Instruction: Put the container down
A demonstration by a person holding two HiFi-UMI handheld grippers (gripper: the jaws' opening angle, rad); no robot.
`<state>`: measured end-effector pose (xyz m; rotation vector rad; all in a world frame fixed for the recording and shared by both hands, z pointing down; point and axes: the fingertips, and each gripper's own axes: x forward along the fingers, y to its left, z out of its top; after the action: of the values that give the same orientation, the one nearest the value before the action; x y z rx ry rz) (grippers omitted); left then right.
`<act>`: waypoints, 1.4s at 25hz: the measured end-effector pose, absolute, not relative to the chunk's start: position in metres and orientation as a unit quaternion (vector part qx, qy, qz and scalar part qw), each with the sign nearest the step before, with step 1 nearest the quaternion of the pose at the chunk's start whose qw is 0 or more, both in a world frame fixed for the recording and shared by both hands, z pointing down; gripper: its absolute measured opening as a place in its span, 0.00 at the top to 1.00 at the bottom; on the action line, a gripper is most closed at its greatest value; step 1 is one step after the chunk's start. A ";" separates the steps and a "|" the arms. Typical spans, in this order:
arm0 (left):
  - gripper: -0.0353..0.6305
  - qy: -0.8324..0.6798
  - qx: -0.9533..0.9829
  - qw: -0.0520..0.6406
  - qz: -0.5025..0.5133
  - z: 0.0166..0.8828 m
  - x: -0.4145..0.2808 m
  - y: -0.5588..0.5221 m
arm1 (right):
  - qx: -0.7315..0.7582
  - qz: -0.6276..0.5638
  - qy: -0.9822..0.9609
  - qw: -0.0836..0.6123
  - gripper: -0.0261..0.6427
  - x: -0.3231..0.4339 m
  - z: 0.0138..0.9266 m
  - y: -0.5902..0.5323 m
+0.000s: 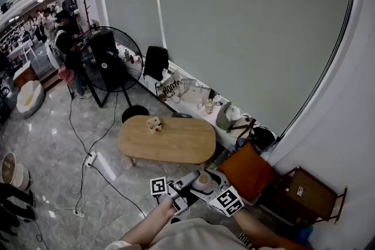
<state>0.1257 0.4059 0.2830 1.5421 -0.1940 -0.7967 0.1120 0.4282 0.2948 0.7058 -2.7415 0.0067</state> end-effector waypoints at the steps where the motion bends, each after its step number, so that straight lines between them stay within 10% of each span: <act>1: 0.49 -0.086 0.677 0.642 -0.349 0.283 0.127 0.404 | 0.245 0.001 -0.957 0.156 0.38 0.113 0.296 0.426; 35: 0.49 -0.068 0.675 0.656 -0.330 0.299 0.053 0.428 | 0.258 0.008 -0.950 0.177 0.38 0.039 0.314 0.450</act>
<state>0.0534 0.4283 0.2986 1.5310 -0.1547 -0.7485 0.0388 0.4504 0.3143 0.7301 -2.6877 0.0213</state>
